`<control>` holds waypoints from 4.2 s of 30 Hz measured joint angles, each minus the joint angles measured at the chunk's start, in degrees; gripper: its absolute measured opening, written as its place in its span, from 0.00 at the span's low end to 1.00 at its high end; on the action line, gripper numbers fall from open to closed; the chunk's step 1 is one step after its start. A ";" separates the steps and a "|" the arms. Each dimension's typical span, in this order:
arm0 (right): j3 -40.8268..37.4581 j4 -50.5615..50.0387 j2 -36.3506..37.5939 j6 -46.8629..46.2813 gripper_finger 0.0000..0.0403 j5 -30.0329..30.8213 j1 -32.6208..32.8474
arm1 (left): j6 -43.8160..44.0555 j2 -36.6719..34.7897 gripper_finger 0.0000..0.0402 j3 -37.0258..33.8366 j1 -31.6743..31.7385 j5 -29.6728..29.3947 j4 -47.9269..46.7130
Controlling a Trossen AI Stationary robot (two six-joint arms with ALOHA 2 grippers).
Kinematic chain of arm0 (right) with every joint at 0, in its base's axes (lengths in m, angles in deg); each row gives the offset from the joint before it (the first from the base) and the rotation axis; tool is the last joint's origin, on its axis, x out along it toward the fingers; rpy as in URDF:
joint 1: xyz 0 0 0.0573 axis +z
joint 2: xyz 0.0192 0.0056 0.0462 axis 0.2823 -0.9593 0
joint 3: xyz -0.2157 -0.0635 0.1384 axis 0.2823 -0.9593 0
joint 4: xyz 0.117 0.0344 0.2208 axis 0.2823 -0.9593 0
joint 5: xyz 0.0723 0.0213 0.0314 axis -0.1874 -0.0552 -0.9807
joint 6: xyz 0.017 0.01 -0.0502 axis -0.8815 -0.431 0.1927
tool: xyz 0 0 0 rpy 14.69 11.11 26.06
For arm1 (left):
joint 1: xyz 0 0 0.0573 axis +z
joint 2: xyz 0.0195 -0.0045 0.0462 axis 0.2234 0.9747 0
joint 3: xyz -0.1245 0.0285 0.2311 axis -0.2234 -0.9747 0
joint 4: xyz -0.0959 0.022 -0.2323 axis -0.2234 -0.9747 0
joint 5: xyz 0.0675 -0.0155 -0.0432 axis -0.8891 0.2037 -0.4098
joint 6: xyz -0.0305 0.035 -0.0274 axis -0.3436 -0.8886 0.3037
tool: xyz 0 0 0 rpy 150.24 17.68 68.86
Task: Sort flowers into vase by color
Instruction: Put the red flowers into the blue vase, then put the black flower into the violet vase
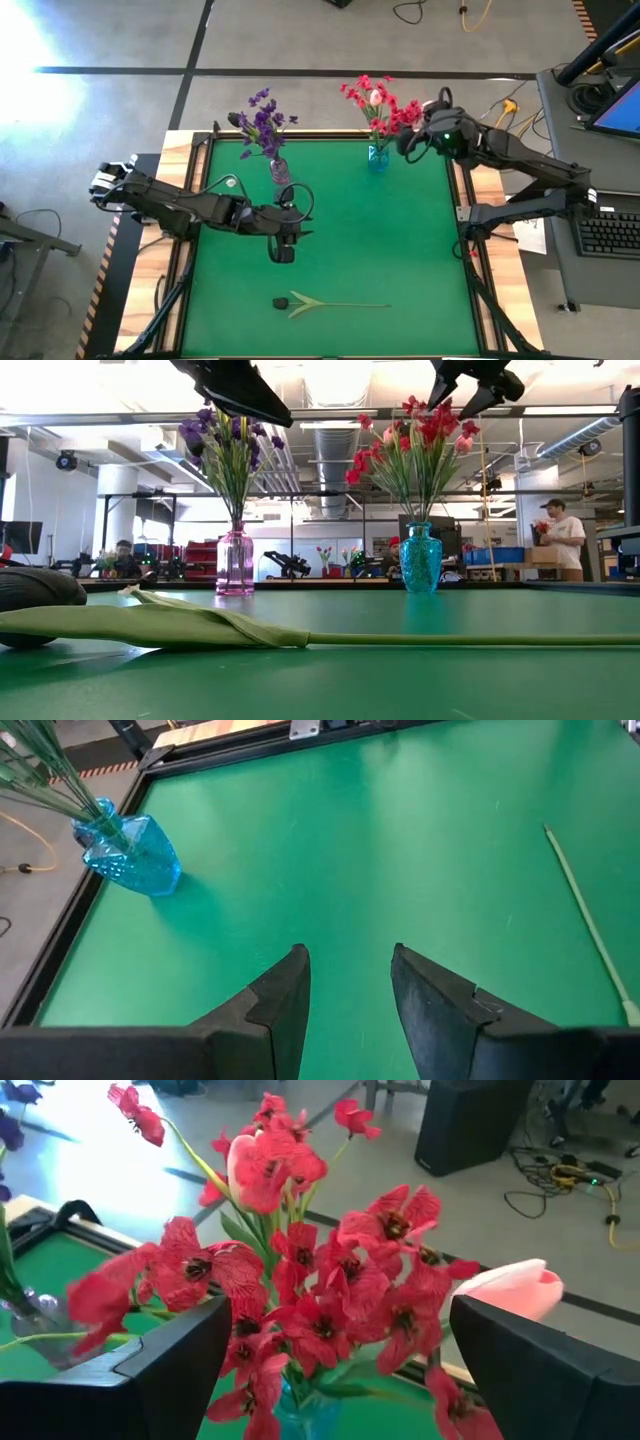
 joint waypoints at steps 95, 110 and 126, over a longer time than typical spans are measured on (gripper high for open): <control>15.21 30.03 -66.44 -4.20 0.37 -17.58 51.50 | 54.16 8.77 0.32 -0.39 -31.10 -13.57 2.25; 14.94 23.40 -63.83 -1.90 0.03 -17.74 51.34 | 51.57 9.01 0.32 -0.37 -31.10 -16.43 1.90; -1.90 17.35 -39.77 -6.43 0.03 -9.38 55.77 | 49.16 8.92 0.32 -0.22 -31.10 -18.54 1.81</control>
